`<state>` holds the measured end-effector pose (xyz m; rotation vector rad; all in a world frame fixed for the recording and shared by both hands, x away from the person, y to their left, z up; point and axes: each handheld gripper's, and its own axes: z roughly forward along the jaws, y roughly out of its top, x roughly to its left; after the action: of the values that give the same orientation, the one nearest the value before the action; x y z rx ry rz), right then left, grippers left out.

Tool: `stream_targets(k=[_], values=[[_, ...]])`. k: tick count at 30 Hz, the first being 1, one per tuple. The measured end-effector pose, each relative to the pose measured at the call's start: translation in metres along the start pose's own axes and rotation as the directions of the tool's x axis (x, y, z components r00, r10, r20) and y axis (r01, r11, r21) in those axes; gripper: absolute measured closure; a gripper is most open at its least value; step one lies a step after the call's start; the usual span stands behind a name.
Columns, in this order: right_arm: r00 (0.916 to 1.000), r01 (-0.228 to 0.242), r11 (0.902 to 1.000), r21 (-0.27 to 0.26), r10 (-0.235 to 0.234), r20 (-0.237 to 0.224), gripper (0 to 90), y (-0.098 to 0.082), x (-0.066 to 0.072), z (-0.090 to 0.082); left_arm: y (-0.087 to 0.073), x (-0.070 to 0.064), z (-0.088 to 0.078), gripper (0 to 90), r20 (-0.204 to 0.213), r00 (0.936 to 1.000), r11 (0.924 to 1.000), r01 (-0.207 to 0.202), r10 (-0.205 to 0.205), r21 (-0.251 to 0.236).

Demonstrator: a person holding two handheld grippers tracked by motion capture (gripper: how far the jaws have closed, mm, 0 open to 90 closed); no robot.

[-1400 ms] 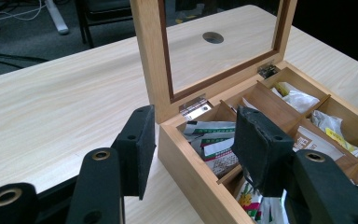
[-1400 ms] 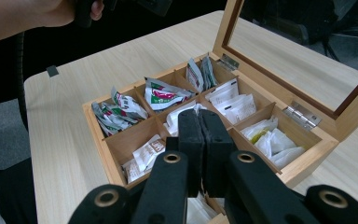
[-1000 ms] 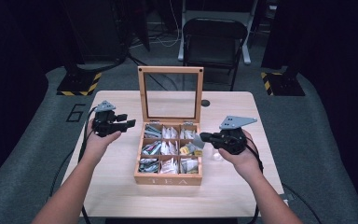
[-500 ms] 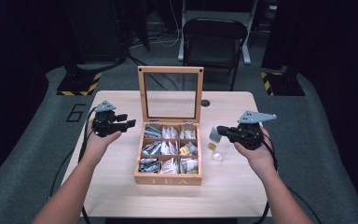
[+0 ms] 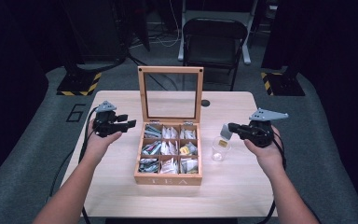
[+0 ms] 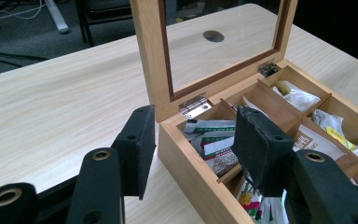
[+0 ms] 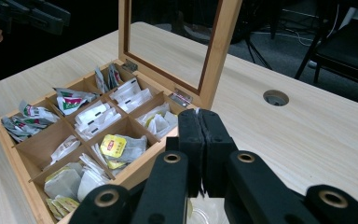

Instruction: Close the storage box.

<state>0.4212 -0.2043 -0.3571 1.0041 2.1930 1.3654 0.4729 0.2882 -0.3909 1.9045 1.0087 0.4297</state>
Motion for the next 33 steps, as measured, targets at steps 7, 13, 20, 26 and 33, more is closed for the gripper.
stream_targets(k=[7, 13, 20, 26, 33], values=[[0.9999, 0.007, 0.9998, 0.016, -0.007, 0.011, 88.7, -0.004, 0.0, 0.005, 0.0, 0.001, -0.001, 48.6, 0.0, 1.0, 1.0, 0.001, -0.001, 0.001], [0.9997, 0.006, 0.9995, 0.032, -0.006, 0.023, 88.9, -0.014, -0.001, 0.013, 0.0, 0.001, -0.001, 48.6, 0.0, 1.0, 1.0, 0.0, 0.0, 0.001], [0.9997, 0.0, 0.9975, 0.071, -0.002, 0.024, 88.8, -0.027, 0.002, 0.028, -0.001, 0.002, -0.002, 48.6, -0.002, 1.0, 1.0, -0.001, 0.001, 0.005], [0.9997, -0.006, 0.9954, 0.096, 0.003, 0.023, 88.8, -0.038, 0.002, 0.038, -0.001, 0.002, -0.002, 48.6, -0.003, 1.0, 1.0, -0.002, 0.002, 0.005], [0.9995, -0.015, 0.991, 0.133, 0.011, 0.03, 88.7, -0.049, 0.0, 0.046, -0.002, 0.003, -0.002, 48.6, -0.004, 1.0, 1.0, 0.002, -0.002, 0.002]])
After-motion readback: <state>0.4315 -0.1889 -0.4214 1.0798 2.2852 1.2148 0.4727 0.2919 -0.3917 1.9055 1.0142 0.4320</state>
